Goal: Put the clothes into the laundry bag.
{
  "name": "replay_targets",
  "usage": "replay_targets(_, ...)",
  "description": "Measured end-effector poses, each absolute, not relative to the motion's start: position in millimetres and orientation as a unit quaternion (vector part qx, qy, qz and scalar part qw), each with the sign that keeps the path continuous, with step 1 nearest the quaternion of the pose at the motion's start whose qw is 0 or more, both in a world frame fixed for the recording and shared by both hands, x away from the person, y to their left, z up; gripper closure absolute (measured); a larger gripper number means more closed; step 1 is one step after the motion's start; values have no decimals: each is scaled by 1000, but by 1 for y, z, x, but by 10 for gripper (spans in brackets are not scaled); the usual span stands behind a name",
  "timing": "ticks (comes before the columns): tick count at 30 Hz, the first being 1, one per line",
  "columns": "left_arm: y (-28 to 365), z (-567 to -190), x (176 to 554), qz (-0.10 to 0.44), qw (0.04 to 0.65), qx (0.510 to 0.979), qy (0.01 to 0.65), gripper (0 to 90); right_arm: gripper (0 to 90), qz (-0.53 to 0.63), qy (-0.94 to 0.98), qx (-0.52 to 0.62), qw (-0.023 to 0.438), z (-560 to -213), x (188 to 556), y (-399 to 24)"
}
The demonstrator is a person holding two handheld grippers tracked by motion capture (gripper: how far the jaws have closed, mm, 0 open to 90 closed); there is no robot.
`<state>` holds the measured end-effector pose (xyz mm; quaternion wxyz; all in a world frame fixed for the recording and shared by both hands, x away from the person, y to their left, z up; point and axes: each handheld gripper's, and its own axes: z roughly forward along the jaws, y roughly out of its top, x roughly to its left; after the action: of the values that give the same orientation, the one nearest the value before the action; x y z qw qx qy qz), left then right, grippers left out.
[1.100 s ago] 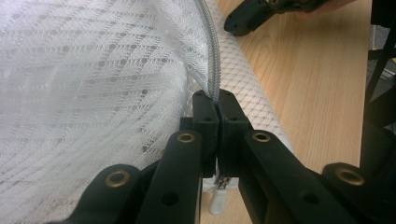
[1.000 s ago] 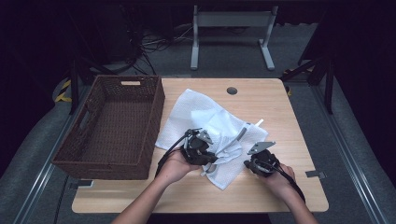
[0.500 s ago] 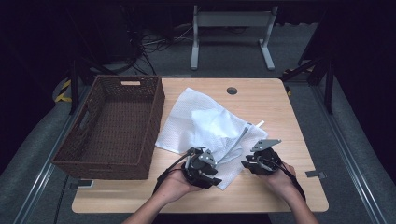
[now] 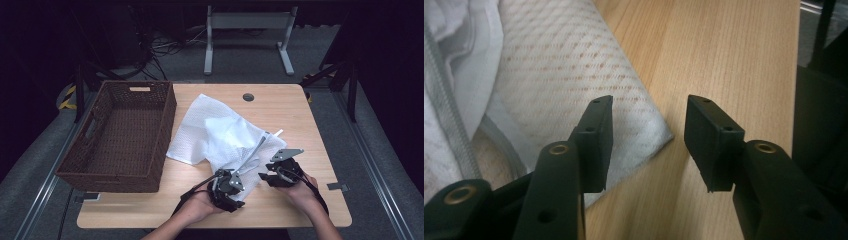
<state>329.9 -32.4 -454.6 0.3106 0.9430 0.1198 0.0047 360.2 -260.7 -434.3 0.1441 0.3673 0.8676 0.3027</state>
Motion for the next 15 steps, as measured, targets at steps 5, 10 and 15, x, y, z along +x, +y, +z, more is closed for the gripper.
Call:
replay_targets(5,-35,-455,327,39,306,945,108,680,530,304,868,366,145,-434,361,-262)
replay_targets(10,-32,-456,334,40,312,943,110,856,530,305,867,366,143,-433,360,-261)
replay_targets(15,-27,-453,334,22,302,947,108,874,528,312,866,364,145,-431,359,-261)
